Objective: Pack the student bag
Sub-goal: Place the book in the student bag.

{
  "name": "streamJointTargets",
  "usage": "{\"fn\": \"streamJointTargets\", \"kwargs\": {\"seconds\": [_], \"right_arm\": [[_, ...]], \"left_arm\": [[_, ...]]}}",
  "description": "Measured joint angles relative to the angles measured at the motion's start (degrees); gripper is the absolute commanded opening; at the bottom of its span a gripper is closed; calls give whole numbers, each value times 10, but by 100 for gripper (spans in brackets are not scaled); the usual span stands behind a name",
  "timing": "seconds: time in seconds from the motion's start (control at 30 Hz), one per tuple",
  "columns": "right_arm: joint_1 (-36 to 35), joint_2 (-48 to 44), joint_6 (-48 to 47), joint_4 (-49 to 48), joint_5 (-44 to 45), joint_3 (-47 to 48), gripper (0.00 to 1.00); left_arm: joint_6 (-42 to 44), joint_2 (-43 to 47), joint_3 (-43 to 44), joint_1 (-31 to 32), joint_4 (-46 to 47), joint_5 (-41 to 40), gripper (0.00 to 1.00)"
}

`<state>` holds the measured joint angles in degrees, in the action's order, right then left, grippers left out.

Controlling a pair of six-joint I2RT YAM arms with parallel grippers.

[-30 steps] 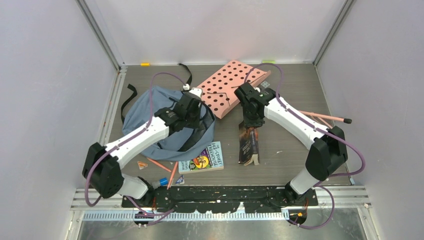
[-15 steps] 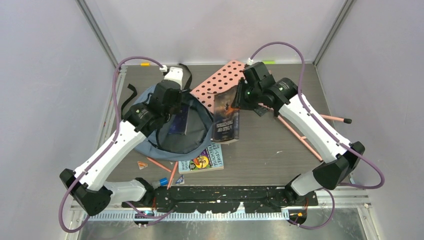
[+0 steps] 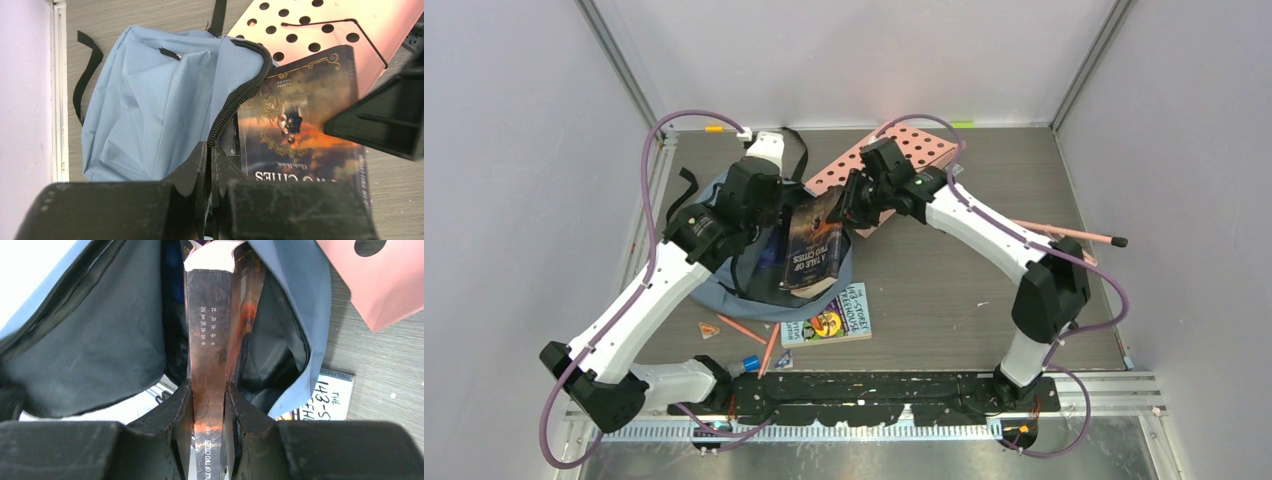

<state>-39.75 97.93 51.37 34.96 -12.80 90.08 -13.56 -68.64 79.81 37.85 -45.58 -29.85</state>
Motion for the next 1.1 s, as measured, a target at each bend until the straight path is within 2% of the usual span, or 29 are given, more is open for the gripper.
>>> {"fn": "streamJointTargets", "kwargs": {"seconds": [0.33, 0.57, 0.63, 0.73, 1.1], "right_arm": [[0, 78, 72, -90, -24, -18, 1], [-2, 91, 112, -166, -37, -19, 0], [-3, 91, 122, -212, -39, -29, 1], [-2, 94, 123, -250, -39, -44, 1], [11, 143, 113, -292, -54, -56, 1]], "left_arm": [[-15, 0, 0, -1, -12, 14, 0], [-15, 0, 0, -2, -16, 19, 0], [-15, 0, 0, -5, -15, 20, 0], [-15, 0, 0, -7, -14, 21, 0], [-17, 0, 0, -16, -16, 25, 0]]}}
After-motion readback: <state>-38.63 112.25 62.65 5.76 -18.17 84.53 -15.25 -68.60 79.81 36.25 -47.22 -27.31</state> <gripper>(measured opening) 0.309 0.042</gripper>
